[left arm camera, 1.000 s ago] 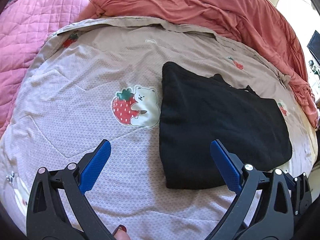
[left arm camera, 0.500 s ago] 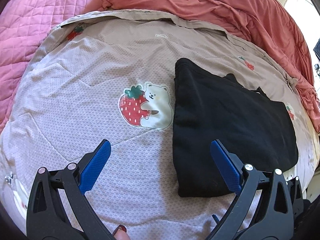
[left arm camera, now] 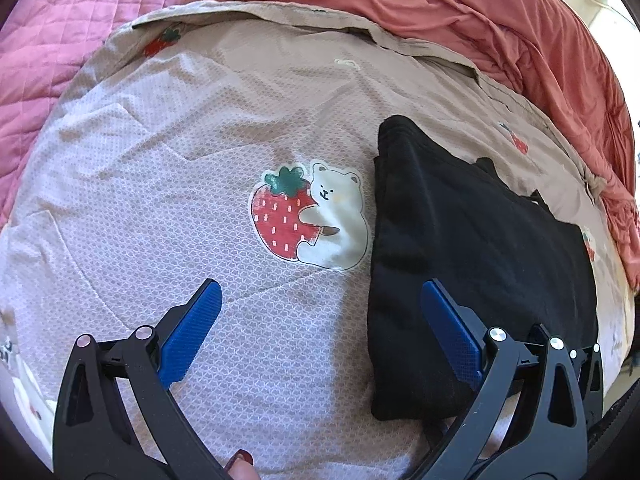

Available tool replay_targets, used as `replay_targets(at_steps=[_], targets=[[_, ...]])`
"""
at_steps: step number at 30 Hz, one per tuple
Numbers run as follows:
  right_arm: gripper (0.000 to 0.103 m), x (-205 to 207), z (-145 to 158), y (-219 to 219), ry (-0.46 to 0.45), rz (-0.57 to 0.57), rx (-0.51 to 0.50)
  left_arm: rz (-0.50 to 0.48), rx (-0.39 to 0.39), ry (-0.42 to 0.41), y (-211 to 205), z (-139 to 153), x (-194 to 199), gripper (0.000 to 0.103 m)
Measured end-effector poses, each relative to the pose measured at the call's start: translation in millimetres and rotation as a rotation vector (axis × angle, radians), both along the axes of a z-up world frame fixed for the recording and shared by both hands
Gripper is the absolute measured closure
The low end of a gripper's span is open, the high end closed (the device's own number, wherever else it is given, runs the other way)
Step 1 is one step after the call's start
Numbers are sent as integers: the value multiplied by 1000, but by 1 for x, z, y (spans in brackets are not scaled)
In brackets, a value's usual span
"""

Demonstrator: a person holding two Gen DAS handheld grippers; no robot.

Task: Fold small clothes
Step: 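Grasp the sweatshirt edge with both tools and fold it over onto the other half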

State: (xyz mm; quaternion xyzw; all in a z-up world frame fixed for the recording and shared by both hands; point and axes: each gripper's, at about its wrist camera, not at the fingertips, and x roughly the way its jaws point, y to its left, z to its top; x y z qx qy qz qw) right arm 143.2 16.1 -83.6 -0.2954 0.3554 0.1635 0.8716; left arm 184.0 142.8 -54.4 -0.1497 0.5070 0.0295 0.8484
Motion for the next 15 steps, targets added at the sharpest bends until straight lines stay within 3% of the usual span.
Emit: replay_targets(at_steps=[8, 11, 15], targets=[[7, 11, 0, 15, -89, 50, -59, 52, -76, 1, 12, -10, 5, 10], [39, 18, 2, 10, -44, 78, -7, 62, -114, 9, 15, -16, 9, 10], [69, 23, 14, -2, -21, 75, 78, 62, -205, -5, 18, -21, 10, 10]])
